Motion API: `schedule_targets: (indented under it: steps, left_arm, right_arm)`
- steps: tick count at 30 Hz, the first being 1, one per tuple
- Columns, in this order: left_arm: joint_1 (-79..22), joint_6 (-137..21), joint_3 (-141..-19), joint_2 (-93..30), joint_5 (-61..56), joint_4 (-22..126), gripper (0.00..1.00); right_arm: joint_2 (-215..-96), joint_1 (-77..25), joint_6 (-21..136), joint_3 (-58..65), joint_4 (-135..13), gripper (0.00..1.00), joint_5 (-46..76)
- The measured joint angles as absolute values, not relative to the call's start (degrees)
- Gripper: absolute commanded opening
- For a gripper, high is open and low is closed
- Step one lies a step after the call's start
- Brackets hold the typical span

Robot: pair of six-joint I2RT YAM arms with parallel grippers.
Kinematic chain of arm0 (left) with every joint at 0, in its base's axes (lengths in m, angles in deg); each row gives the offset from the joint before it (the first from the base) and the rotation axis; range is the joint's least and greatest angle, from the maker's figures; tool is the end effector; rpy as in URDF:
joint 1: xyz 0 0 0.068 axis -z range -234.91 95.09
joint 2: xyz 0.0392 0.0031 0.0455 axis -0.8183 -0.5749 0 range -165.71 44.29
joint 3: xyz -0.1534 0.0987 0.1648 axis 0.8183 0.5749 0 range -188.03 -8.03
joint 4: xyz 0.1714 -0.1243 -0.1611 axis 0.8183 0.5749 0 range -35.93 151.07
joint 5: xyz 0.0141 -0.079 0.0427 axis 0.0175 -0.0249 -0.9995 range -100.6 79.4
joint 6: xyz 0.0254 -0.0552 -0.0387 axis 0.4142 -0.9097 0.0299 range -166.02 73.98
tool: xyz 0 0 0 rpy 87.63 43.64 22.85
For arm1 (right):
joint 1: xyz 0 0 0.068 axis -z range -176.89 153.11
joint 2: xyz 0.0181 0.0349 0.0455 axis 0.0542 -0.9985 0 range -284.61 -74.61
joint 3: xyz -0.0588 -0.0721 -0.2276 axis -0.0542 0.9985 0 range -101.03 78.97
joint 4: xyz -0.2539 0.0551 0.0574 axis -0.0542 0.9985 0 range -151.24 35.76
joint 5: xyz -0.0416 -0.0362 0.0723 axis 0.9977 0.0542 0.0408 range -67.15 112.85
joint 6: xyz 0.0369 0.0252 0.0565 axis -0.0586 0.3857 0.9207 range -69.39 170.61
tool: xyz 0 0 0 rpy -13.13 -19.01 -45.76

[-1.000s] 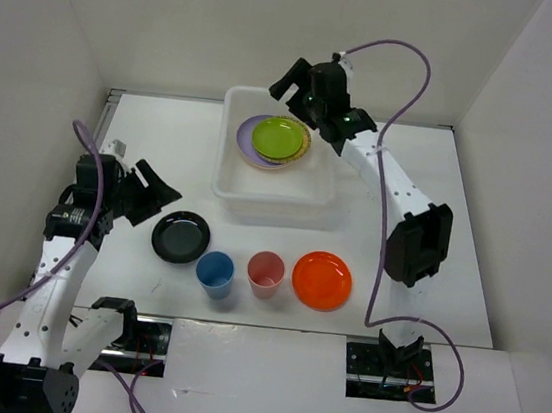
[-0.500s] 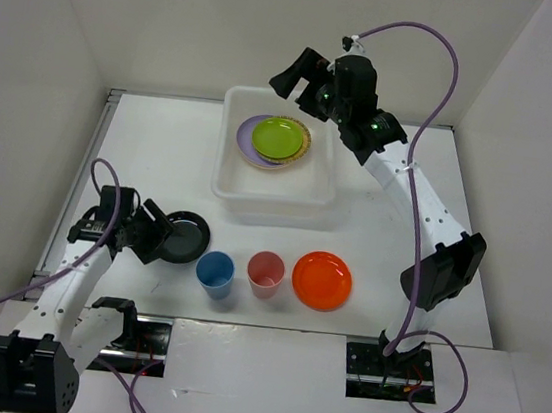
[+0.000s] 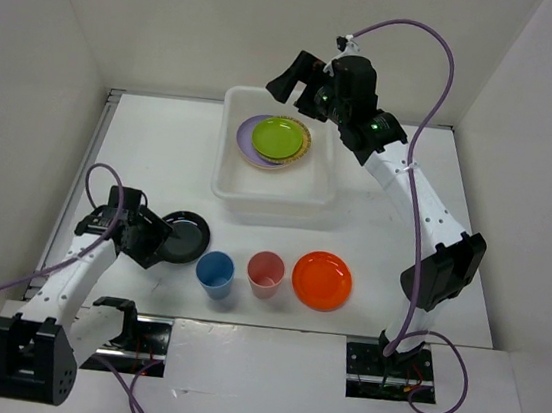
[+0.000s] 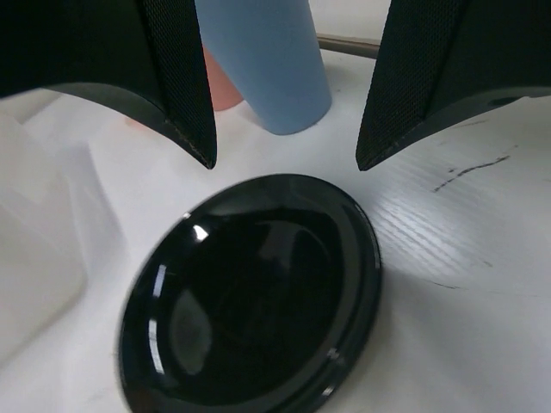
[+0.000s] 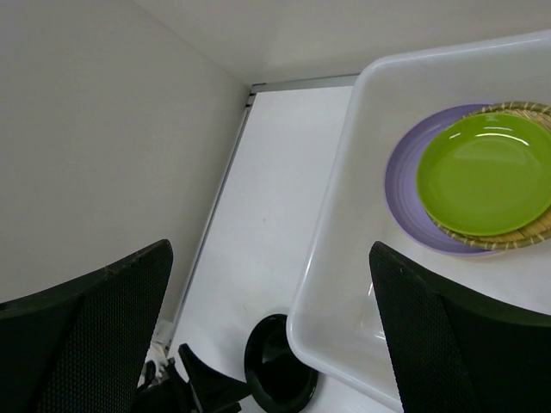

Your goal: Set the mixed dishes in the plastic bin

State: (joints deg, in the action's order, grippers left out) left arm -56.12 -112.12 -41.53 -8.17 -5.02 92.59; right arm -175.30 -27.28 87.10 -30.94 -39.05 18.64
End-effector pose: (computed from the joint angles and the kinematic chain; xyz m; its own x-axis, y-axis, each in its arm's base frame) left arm 0.2037 -0.0015 0.1638 -0.3701 -0.9180 -0.1426 -0.7582 0.3872 -0.5246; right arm 0.3694 0.2217 0.4149 -0.4924 0.3989 -0.7736 -0.3400 0.7300 0.5929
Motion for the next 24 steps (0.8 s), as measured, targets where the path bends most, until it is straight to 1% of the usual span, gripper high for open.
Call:
schedule_targets:
  steps: [4,10,13,15,17,18,19,20,21,23,24]
  left_arm:
    - [-55.38,-113.68,-41.46,-12.92,-7.51,92.77,0.73]
    - [-55.07,-115.51,-40.17,-14.03,-11.01,92.27,0.73]
    - [-55.07,-116.91,-38.54,-14.40,-11.66,90.45,0.66]
    - [-55.05,-117.72,-36.90,-14.82,-11.68,88.68,0.59]
    - [-55.03,-118.64,-35.30,-14.82,-11.79,87.41,0.54]
    - [-55.03,-118.97,-34.67,-14.62,-11.99,86.87,0.54]
    - [-54.99,-119.58,-34.14,-14.27,-12.30,86.39,0.52]
    - [-54.96,-119.99,-33.66,-13.49,-12.73,85.91,0.49]
    - [-54.96,-120.32,-33.33,-12.55,-13.19,85.60,0.43]
    - [-54.96,-121.46,-32.20,-9.16,-14.15,84.59,0.39]
    - [-54.96,-122.03,-31.45,-6.88,-14.59,84.33,0.36]
  right_arm:
    - [-175.30,-27.28,86.84,-30.90,-39.02,1.00,17.97]
    - [-175.30,-27.26,86.70,-30.48,-39.00,1.00,17.29]
    - [-175.30,-27.26,86.70,-30.42,-38.91,1.00,16.59]
    - [-175.30,-27.11,86.70,-30.42,-38.94,1.00,16.26]
    - [-175.30,-27.11,86.70,-30.42,-38.91,1.00,16.09]
    - [-175.30,-27.11,86.70,-30.42,-38.91,1.00,16.04]
    - [-175.30,-27.11,86.70,-30.42,-38.91,1.00,16.02]
    - [-175.30,-27.11,86.70,-30.42,-38.91,1.00,15.98]
    - [-175.30,-27.06,86.70,-30.42,-38.91,1.00,15.93]
    - [-175.30,-27.06,86.68,-30.39,-38.89,1.00,15.83]
    - [-175.30,-27.04,86.68,-30.39,-38.89,1.00,15.72]
